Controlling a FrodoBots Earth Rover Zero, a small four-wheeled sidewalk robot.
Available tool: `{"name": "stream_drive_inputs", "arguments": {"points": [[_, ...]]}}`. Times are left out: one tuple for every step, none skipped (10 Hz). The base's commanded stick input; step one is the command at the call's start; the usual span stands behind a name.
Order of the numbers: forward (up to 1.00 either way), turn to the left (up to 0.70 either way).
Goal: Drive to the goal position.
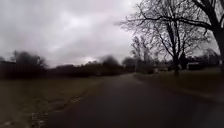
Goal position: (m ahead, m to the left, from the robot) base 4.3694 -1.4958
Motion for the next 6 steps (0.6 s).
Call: {"name": "stream_drive_inputs", "arguments": {"points": [[1.00,0.00],[1.00,0.00],[1.00,0.00],[1.00,0.00],[1.00,0.00],[1.00,0.00]]}}
